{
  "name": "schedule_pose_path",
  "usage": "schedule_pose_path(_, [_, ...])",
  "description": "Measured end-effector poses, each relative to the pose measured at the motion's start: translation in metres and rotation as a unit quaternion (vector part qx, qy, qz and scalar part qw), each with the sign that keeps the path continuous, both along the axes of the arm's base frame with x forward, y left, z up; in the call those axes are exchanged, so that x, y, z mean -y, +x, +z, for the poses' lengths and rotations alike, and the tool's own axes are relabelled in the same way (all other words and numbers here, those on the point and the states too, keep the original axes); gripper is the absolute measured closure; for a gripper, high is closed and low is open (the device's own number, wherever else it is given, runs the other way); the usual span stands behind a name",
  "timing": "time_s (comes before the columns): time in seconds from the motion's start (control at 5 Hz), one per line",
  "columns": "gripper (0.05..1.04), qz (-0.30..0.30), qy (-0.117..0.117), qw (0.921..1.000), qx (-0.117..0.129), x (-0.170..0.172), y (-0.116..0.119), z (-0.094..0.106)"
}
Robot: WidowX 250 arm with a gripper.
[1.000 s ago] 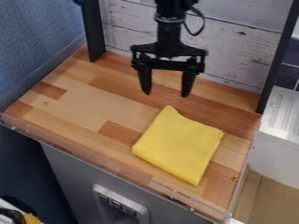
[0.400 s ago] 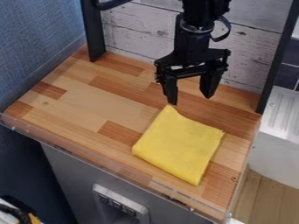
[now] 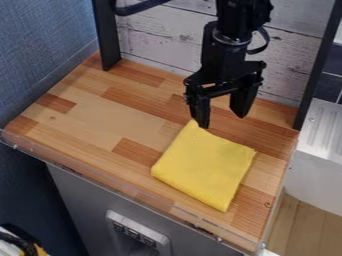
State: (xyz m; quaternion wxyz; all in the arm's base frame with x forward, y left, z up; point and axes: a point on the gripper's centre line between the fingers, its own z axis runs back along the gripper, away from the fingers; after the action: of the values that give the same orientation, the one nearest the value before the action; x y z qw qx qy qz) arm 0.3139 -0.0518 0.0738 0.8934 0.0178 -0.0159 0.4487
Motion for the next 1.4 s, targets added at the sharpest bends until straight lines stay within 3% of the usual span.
schedule_pose_path(0.4, [0.085,0.026,0.001,0.9996,-0.006,0.009,-0.004,0.0])
schedule_pose_path(0.6, [0.164,0.033,-0.003,0.9993,-0.017,0.01,-0.008,0.0])
schedule_pose_path(1.0, [0.741,0.032,-0.017,0.9989,-0.029,0.015,-0.008,-0.007])
schedule_pose_path(1.2, [0.941,0.03,-0.024,0.9988,-0.03,0.016,-0.011,-0.015])
schedule_pose_path(1.4, [1.015,0.029,-0.032,0.9986,-0.03,0.016,-0.018,-0.027])
